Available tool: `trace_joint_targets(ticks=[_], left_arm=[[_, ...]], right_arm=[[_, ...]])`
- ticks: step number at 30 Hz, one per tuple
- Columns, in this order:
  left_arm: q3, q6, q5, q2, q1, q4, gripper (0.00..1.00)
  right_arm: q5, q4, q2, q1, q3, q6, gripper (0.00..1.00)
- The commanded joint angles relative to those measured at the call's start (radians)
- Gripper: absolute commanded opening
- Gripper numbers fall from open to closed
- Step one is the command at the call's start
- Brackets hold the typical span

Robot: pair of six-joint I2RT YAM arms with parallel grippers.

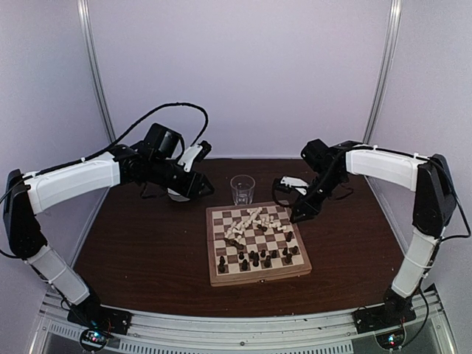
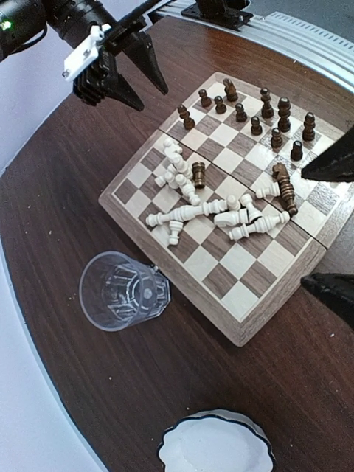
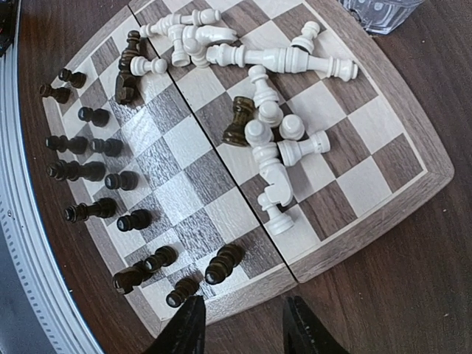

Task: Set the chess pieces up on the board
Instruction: Pick up the bishop from the chessboard.

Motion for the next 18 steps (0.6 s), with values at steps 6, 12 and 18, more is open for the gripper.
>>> trace_joint_targets(ticks=[6, 12, 18], left_arm=[[0.032, 0.018, 0.007, 0.005, 0.010, 0.010, 0.43], [0.031, 0.019, 0.007, 0.002, 0.010, 0.010, 0.43], [0.033, 0.019, 0.009, 0.002, 0.010, 0.010, 0.43]], right_arm=[[-0.007, -0.039, 0.086, 0.062, 0.011, -0.035, 0.40], [0.029, -0.028, 0.100, 0.067, 0.008, -0.022, 0.39], [0.071, -0.021, 0.099, 0.068, -0.006, -0.020, 0.37]])
